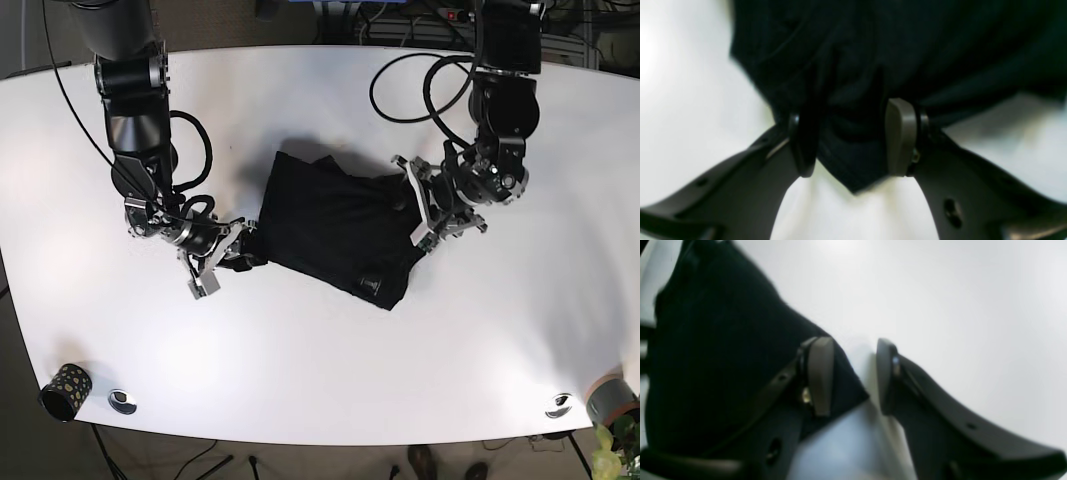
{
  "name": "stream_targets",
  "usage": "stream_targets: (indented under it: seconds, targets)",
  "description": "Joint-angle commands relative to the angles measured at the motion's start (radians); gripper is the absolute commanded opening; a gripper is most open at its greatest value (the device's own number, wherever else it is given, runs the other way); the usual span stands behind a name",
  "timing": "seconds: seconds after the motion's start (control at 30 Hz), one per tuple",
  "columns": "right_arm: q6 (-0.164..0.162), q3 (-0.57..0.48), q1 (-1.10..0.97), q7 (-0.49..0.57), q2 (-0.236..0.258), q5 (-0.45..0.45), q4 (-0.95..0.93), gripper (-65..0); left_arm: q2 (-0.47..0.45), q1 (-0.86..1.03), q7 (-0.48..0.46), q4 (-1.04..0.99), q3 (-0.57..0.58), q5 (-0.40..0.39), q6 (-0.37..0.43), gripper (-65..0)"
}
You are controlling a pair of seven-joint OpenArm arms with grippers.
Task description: Fold the T-shirt properly
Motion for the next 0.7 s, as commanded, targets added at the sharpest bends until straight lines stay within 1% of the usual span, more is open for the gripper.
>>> stream_targets:
  seconds: [0.0,0.13,0.3,0.37,0.43,0.5,0.67]
  targets:
    - [-0.001,0.003,-0.014,-0.026,0.019,0.004,0.084,-44.7,-0.033,-0.038,-0.012,-0.027,0.0,-0.013,0.0,-35.7]
    - [-0.001,0.003,-0.082,-0.103,0.019,0.004,0.227,-44.7,-0.053,-0.082,-0.012,-0.052,0.0,-0.013,0.0,-35.7]
    - [-0.003,0.002,-0.174,-0.184,0.009,0.004,0.398,-44.7,-0.102,-0.089,-0.008,0.051,0.0,-0.013,0.0,-35.7]
    - [-0.008,-0.021,-0.206,-0.203,-0.019,0.003,0.458,-44.7,-0.111,-0.087,-0.006,0.106,-0.004,-0.013,0.0,-35.7]
    - [-0.011,-0.047,-0.226,-0.206,-0.03,0.003,0.486,-44.7,-0.12,-0.087,-0.005,0.141,-0.01,-0.008,0.0,-35.7]
    - [-0.012,-0.095,-0.247,-0.206,-0.04,0.003,0.513,-44.7,-0.132,-0.085,-0.005,0.184,-0.033,-0.008,0.0,-35.6]
    - [-0.014,-0.205,-0.272,-0.208,-0.091,0.004,0.544,-44.9,-0.131,-0.052,-0.003,0.246,-0.059,-0.006,0.005,-35.3]
